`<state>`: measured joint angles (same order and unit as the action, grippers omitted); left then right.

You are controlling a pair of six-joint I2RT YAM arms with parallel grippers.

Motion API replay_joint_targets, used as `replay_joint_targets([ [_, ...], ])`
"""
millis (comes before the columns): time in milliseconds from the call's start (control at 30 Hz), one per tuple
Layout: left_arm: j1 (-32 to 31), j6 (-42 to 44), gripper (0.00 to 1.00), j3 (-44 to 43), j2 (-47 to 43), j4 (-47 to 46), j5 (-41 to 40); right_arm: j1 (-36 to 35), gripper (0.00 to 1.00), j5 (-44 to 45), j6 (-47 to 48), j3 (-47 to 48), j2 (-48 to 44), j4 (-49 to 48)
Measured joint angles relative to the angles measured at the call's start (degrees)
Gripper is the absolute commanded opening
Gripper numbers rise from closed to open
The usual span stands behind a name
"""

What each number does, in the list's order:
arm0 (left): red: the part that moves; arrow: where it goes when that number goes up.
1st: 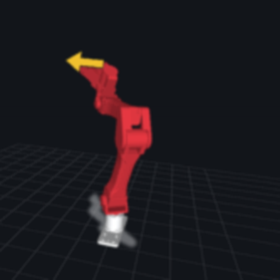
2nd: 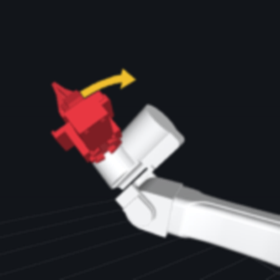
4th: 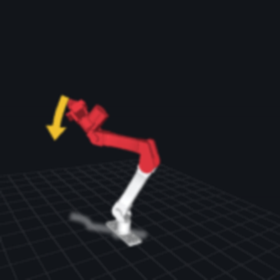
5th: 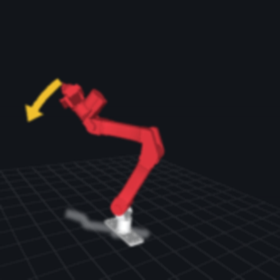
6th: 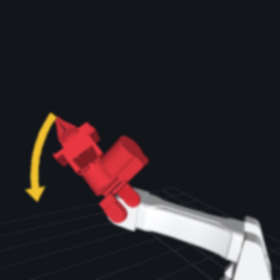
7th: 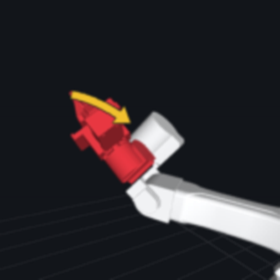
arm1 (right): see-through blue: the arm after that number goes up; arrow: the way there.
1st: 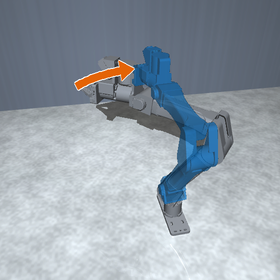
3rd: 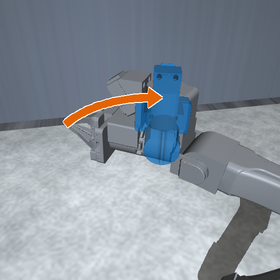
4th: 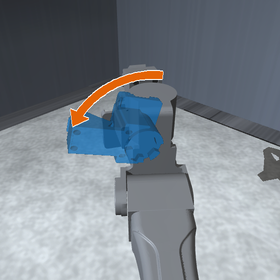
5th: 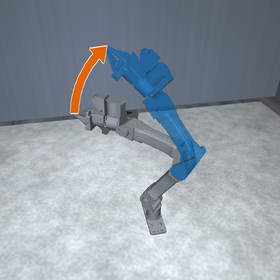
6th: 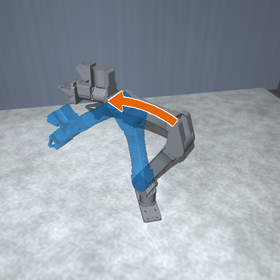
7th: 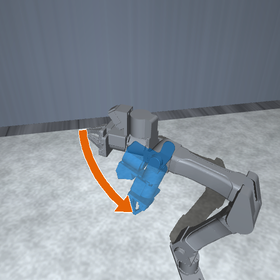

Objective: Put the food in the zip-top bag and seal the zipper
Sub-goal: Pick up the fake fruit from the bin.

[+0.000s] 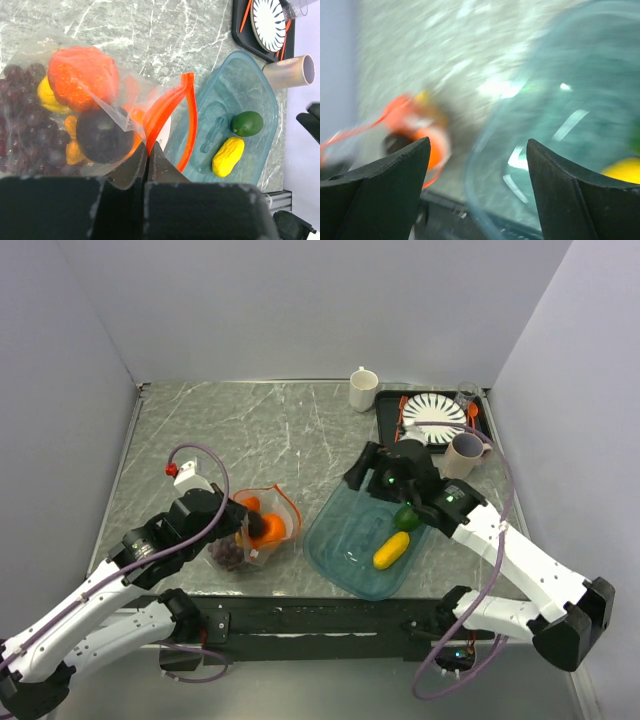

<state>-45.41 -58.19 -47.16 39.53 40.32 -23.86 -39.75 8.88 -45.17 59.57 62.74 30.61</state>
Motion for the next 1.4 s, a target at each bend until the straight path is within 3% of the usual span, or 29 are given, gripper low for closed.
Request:
replay_joint_targets([
  [467,0.0,0.02,0.01,0.0,0.07,-0.17,0.04,12.41,0.85,11.82,-9.01,-7.82,7.58,8.87],
  [1033,0.0,0.02,0.01,0.0,0.7,-0.22,0.24,15.23,0.83,15.96,-15.04,-8.11,18.08,9.46],
  [1400,0.0,0.02,0.01,0.0,1.46,-0.37,0.46,15.58,0.83,15.56,-10.4,-8.11,25.83,6.25],
])
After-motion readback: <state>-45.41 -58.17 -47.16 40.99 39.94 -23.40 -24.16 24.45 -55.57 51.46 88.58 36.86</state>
